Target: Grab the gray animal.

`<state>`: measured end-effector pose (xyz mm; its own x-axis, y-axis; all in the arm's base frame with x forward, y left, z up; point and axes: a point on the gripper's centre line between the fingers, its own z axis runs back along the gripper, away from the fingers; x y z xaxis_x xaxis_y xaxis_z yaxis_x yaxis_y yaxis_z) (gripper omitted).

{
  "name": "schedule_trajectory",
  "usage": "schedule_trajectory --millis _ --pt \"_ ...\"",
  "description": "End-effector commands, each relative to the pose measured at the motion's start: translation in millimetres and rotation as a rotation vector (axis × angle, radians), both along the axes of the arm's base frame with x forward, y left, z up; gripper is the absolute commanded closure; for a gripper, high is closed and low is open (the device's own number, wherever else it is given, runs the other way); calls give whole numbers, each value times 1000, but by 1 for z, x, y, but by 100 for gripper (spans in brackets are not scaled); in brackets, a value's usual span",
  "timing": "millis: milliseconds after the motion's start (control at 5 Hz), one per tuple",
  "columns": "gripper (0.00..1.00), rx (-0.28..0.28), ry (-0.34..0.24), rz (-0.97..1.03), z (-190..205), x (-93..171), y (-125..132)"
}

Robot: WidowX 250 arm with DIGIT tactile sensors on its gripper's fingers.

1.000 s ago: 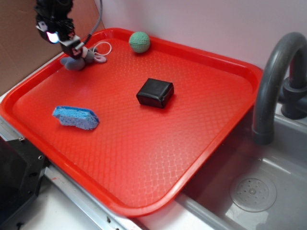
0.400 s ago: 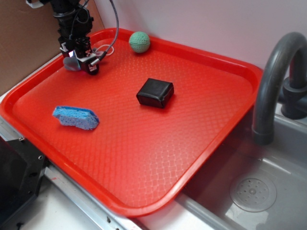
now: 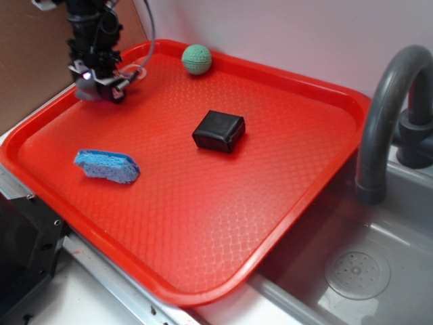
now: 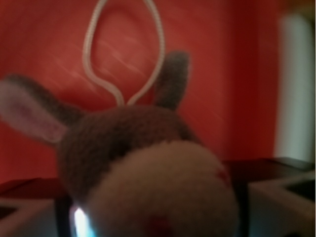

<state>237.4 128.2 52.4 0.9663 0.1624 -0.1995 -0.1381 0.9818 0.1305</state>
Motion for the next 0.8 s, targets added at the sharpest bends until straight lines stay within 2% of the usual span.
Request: schedule_trajectory --millis 0,200,400,600 --pt "100 -102 -186 -30 112 -10 -80" --pt "100 -129 -257 -83 145 -28 -128" --pt "100 -178 -264 -175 154 -42 -157" --pt "6 -238 -183 -232 141 -37 -135"
